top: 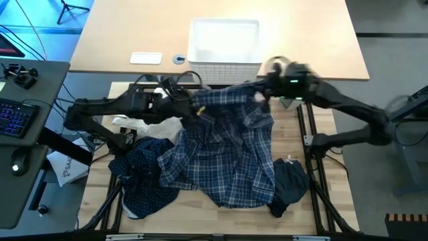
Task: Fold Laundry from Bin
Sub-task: Fold the blue checkered long sleeve
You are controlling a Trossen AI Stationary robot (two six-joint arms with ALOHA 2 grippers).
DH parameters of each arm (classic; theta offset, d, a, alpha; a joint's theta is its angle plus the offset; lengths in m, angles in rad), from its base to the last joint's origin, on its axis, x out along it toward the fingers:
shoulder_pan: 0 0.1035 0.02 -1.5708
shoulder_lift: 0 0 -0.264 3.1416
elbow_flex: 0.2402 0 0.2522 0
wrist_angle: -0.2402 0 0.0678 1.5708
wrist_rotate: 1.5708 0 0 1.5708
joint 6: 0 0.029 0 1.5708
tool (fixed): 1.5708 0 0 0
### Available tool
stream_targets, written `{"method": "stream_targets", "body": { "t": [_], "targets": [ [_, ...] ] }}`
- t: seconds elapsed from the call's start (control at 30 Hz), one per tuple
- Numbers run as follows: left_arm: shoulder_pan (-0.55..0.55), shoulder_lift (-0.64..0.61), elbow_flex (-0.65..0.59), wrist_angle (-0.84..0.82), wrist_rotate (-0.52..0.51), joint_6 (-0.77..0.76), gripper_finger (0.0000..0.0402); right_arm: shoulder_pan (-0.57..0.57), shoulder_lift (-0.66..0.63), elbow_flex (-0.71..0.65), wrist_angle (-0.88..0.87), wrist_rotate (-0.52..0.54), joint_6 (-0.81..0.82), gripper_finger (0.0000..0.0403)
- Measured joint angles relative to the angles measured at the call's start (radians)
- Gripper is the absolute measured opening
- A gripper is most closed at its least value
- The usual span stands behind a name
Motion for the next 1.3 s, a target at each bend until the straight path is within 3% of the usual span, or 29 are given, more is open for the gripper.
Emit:
{"method": "stream_targets", "body": {
  "t": [0.13, 0.3, 0.47, 0.63, 0.8, 1.03, 1.13, 1.3],
  "targets": [
    [0.021, -0.035, 0.001, 0.052, 0.028, 0.039, 0.0000, -0.013, -0.128, -0.001, -0.011, -0.116, 0.024, 0.0002],
    [0.046, -0.048, -0.001, 0.221, 0.117, 0.170, 0.0000, -0.016, -0.179, -0.001, -0.015, -0.145, 0.095, 0.0002],
    [0.062, -0.047, -0.001, 0.446, 0.219, 0.253, 0.0000, -0.025, -0.125, 0.000, -0.073, -0.106, 0.200, 0.0001],
    [0.133, -0.019, -0.013, 0.469, 0.353, 0.176, 0.0000, -0.029, -0.007, 0.000, -0.168, -0.032, 0.219, 0.0008],
    [0.212, 0.067, -0.055, 0.471, 0.387, 0.107, 0.0000, -0.046, 0.156, 0.000, -0.212, 0.053, 0.199, 0.0052],
    [0.308, 0.228, -0.095, 0.484, 0.269, 0.015, 0.0001, -0.122, 0.359, 0.000, -0.208, 0.278, 0.234, 0.0139],
    [0.352, 0.279, -0.097, 0.429, 0.282, -0.049, 0.0013, -0.167, 0.381, 0.000, -0.210, 0.277, 0.294, 0.0166],
    [0.422, 0.280, -0.097, 0.312, 0.469, -0.158, 0.0061, -0.210, 0.330, 0.000, -0.255, 0.167, 0.350, 0.0197]
  ]
}}
